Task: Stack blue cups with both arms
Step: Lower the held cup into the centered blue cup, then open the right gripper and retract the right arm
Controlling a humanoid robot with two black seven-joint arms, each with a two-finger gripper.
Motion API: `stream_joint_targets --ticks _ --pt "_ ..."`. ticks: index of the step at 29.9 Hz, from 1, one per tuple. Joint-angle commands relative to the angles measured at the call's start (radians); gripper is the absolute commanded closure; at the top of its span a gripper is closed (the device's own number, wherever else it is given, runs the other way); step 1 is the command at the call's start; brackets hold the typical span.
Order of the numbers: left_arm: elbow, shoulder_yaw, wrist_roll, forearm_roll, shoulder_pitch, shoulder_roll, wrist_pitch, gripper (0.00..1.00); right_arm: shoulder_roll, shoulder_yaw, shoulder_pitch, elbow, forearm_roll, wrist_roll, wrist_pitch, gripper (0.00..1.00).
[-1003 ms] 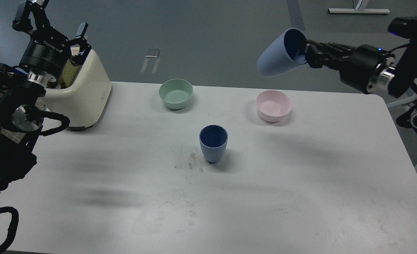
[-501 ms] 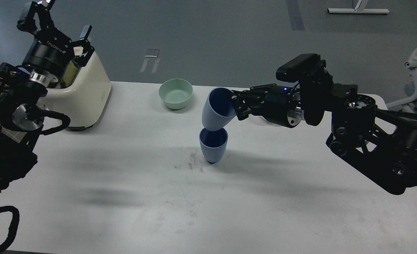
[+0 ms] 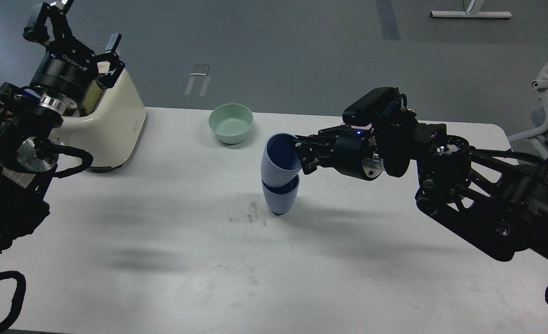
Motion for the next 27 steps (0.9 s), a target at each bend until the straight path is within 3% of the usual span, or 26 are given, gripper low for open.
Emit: stream_joint_targets --ticks 1,7,10,12,13,14,15,16,21,27 --pt "0.001 0.0 0.0 -0.001 0.0 0.001 0.0 0.02 -0.002 -0.014 -0.009 -0.002 -0.001 0.001 0.0 1.0" --pt "0.001 0.0 0.0 -0.001 0.0 0.001 0.0 0.02 0.001 -0.026 -0.011 -0.002 -0.001 0.001 0.0 0.98" --pt "0.001 0.0 0.0 -0.001 0.0 0.001 0.0 0.02 0.001 -0.026 -0.011 -0.002 -0.001 0.001 0.0 0.75" --pt "0.001 0.0 0.0 -0.001 0.0 -0.001 0.0 0.02 0.001 -0.025 -0.01 -0.002 0.001 0.001 0.0 0.49" --pt "0.001 0.0 0.0 -0.001 0.0 -0.001 0.0 0.02 0.001 -0.025 -0.01 -0.002 0.001 0.001 0.0 0.49" --pt "-0.001 0.0 0.0 0.001 0.0 -0.001 0.0 0.02 0.003 -0.023 -0.01 -0.002 0.001 0.001 0.0 0.32" --pt "0.001 0.0 0.0 -0.001 0.0 -0.001 0.0 0.02 0.003 -0.02 -0.01 0.0 0.003 0.001 0.0 0.04" --pt "0.001 0.0 0.0 -0.001 0.0 -0.001 0.0 0.02 0.003 -0.02 -0.01 0.0 0.004 0.001 0.0 0.0" --pt "0.001 0.0 0.0 0.001 0.0 -0.001 0.0 0.02 -0.005 -0.008 -0.01 0.0 0.012 0.001 0.0 0.0" --pt "-0.001 0.0 0.0 0.001 0.0 -0.001 0.0 0.02 0.03 0.179 -0.019 -0.009 0.018 0.001 0.0 0.0"
